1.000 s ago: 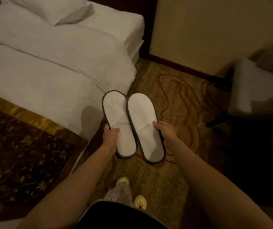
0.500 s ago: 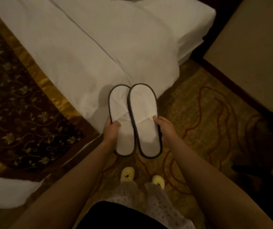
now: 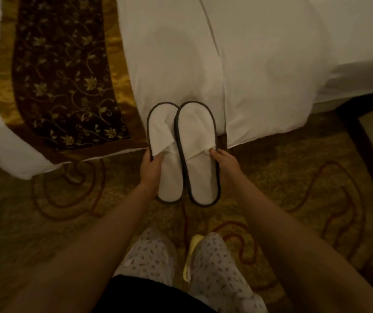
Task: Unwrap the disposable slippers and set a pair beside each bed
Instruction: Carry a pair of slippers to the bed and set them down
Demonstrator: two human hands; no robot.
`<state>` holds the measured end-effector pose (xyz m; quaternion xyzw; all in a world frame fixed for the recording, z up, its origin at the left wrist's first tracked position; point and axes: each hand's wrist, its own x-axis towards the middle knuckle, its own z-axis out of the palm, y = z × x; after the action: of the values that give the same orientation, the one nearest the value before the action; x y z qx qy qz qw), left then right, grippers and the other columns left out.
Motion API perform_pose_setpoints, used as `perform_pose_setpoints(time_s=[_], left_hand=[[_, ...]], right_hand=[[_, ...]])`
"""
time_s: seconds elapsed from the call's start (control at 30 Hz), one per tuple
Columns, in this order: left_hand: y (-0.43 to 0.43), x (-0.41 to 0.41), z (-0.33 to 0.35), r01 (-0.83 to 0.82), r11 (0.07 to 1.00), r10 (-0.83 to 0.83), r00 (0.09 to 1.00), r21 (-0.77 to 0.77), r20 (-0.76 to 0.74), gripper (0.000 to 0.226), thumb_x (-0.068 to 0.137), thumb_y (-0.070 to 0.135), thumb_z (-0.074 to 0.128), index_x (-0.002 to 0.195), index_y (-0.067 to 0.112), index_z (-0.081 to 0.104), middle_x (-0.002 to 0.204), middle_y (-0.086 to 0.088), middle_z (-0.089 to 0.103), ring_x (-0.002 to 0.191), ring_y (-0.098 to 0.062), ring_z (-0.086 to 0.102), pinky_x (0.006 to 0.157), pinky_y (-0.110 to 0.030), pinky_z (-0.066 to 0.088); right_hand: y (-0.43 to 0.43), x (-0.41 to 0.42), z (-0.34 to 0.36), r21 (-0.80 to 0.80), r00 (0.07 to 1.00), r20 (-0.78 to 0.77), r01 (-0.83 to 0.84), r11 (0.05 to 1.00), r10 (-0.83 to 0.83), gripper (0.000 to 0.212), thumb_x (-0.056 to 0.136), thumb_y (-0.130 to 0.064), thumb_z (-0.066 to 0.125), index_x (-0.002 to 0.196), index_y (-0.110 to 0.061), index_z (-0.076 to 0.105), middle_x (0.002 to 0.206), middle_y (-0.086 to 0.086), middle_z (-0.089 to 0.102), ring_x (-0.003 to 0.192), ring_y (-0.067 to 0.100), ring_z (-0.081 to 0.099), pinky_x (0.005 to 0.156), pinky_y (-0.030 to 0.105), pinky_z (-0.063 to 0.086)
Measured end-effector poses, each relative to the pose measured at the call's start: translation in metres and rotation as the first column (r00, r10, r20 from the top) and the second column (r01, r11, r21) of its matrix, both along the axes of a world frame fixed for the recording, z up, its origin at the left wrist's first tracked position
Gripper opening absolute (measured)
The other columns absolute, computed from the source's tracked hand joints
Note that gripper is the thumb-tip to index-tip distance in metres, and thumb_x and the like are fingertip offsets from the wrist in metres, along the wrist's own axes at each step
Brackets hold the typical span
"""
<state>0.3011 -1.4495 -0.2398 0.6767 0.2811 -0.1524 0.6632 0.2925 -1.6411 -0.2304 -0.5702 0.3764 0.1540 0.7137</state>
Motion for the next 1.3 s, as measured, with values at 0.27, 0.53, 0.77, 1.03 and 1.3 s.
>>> perform_pose_setpoints(time_s=[0.27,0.53,0.77,1.03,1.3], left_hand=[[0.03,-0.014,-0.129,-0.113,0.993,0.113,0.994,0.022,0.0,0.043,0.095,0.025,0.05,0.137,0.024,0.044,0.134,-0.006,0.054,0.118,-0.025,0.053,0.1,-0.044,0.045],[0.057,-0.009,-0.323,-0.179,0.981,0.179,0.984,0.071,0.001,0.041,0.094,0.024,0.048,0.135,0.025,0.045,0.124,-0.002,0.056,0.099,-0.017,0.054,0.082,-0.035,0.045],[0.067,0.007,-0.456,-0.237,0.964,0.238,0.971,0.118,0.002,0.042,0.094,0.025,0.049,0.135,0.026,0.045,0.129,-0.005,0.054,0.111,-0.023,0.052,0.092,-0.036,0.043],[0.087,-0.001,-0.501,-0.21,0.958,0.219,0.975,0.197,-0.028,0.045,0.096,0.025,0.045,0.141,0.024,0.038,0.137,-0.008,0.05,0.119,-0.029,0.05,0.104,-0.047,0.041],[0.106,0.011,-0.525,-0.225,0.947,0.239,0.97,0.227,-0.035,0.048,0.095,0.026,0.045,0.143,0.024,0.035,0.141,-0.007,0.047,0.121,-0.028,0.048,0.105,-0.046,0.039]], right_hand=[[0.033,0.007,-0.141,0.036,0.994,-0.014,-0.105,0.994,0.106,0.02,0.089,-0.026,0.061,0.104,-0.012,0.063,0.094,-0.002,0.063,0.086,0.015,0.058,0.067,0.028,0.05],[0.068,0.024,-0.344,0.016,0.991,-0.026,-0.133,0.991,0.134,0.042,0.088,-0.026,0.062,0.125,-0.006,0.055,0.117,0.009,0.06,0.1,0.025,0.057,0.087,0.039,0.049],[0.08,0.045,-0.481,-0.027,0.986,-0.048,-0.163,0.986,0.162,0.048,0.088,-0.029,0.061,0.13,-0.008,0.051,0.129,0.009,0.055,0.107,0.024,0.053,0.093,0.038,0.046],[0.076,0.045,-0.539,-0.09,0.984,-0.053,-0.172,0.981,0.168,0.043,0.09,-0.026,0.06,0.127,-0.005,0.053,0.129,0.012,0.055,0.104,0.021,0.053,0.087,0.034,0.046],[0.067,0.058,-0.582,-0.146,0.974,-0.161,-0.185,0.972,0.161,0.054,0.092,-0.027,0.056,0.139,-0.005,0.04,0.141,0.016,0.045,0.123,0.032,0.047,0.089,0.033,0.042]])
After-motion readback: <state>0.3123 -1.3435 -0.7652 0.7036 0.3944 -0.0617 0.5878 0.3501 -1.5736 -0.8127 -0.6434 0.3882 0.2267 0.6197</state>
